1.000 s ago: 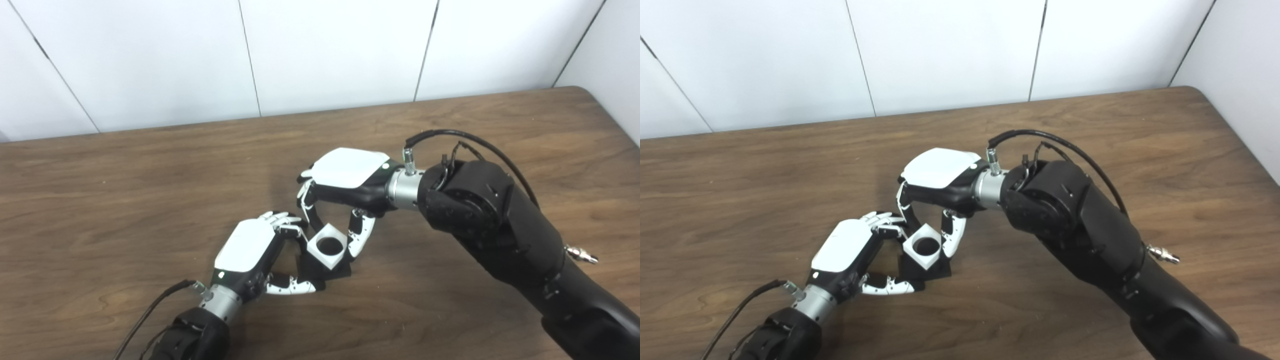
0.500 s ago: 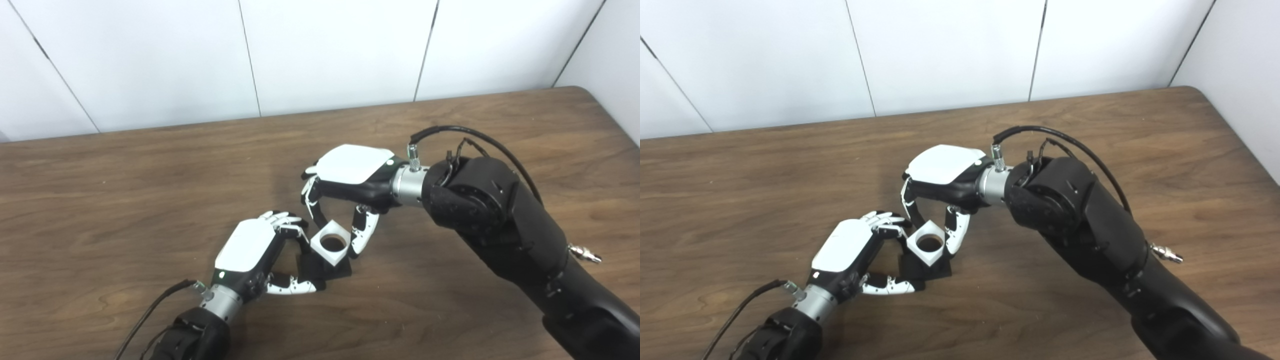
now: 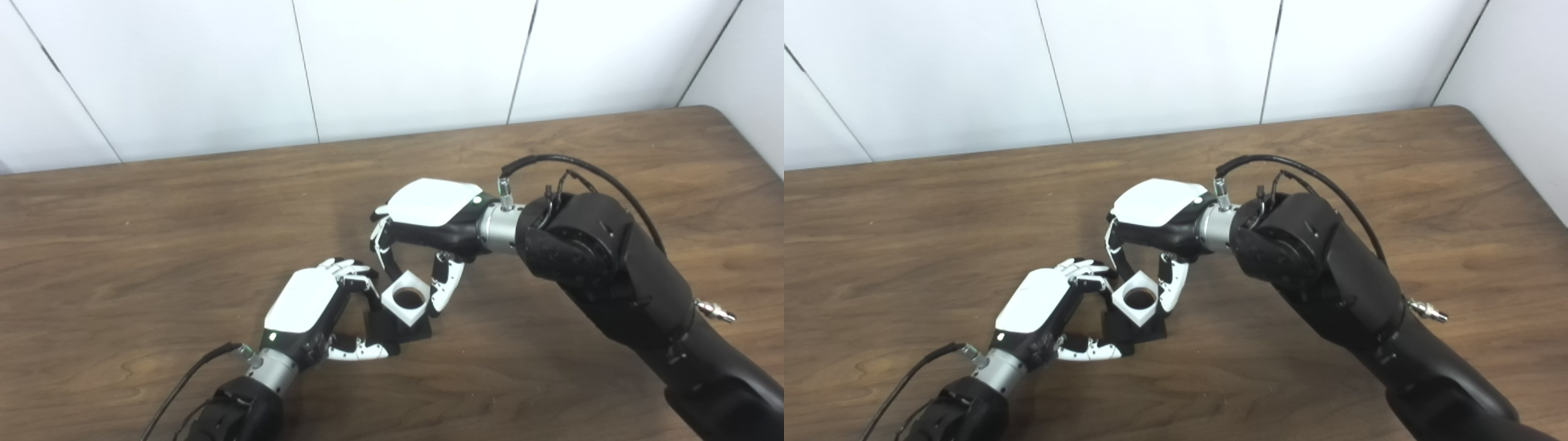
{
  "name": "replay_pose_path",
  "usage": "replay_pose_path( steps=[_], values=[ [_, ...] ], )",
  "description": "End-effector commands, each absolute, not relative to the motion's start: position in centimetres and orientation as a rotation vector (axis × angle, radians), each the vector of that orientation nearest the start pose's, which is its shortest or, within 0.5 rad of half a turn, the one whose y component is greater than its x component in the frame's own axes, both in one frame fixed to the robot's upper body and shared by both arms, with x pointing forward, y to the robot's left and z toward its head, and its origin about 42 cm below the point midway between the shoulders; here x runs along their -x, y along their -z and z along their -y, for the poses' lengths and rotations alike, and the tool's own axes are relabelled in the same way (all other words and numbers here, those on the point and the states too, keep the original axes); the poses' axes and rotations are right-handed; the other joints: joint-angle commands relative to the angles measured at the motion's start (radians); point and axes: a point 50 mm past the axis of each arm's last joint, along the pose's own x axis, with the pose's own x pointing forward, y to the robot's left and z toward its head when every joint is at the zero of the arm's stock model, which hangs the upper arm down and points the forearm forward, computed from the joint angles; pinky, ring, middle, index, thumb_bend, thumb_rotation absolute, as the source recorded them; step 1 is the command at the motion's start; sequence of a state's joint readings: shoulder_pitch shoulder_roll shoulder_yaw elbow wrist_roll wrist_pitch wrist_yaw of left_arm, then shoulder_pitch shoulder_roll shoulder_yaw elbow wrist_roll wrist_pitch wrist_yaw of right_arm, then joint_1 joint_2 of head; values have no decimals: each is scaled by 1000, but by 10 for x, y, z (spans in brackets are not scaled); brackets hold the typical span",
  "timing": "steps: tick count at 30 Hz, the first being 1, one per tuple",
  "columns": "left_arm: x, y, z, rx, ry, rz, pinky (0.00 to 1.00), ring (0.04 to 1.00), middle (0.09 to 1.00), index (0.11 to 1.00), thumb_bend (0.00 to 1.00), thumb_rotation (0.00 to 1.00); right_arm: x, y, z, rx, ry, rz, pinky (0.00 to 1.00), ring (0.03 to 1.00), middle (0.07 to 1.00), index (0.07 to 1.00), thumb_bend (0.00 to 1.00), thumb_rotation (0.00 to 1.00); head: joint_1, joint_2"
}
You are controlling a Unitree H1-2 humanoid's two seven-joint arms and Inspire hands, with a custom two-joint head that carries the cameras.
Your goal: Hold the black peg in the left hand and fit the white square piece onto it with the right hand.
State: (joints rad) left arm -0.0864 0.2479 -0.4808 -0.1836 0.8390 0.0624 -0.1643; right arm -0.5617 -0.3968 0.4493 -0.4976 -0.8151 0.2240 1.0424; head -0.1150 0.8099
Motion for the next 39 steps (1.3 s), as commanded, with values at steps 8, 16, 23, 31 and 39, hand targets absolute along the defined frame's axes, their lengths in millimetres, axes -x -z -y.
replay_pose_path(
  steps=[8,16,23,31,39],
  values=[
    [-264,-114,-144,-1100,608,168,917,855,794,488,518,47,-330,-314,148,1528,-861,351,953,941,804,482,524,134,3,3],
    [-265,-114,-145,-1099,607,172,915,852,792,488,518,47,-329,-311,148,1519,-863,342,960,945,804,482,524,133,3,3],
    [-265,-115,-145,-1099,608,168,915,851,793,488,518,47,-330,-308,149,1524,-857,348,948,936,800,483,524,132,3,3],
    [-263,-115,-145,-1099,610,167,912,851,794,488,518,48,-331,-304,151,1519,-846,353,943,932,799,483,524,132,1,6],
    [-263,-115,-144,-1100,610,163,913,853,794,488,518,47,-332,-301,152,1530,-836,389,924,916,792,489,525,142,0,10]
  ],
)
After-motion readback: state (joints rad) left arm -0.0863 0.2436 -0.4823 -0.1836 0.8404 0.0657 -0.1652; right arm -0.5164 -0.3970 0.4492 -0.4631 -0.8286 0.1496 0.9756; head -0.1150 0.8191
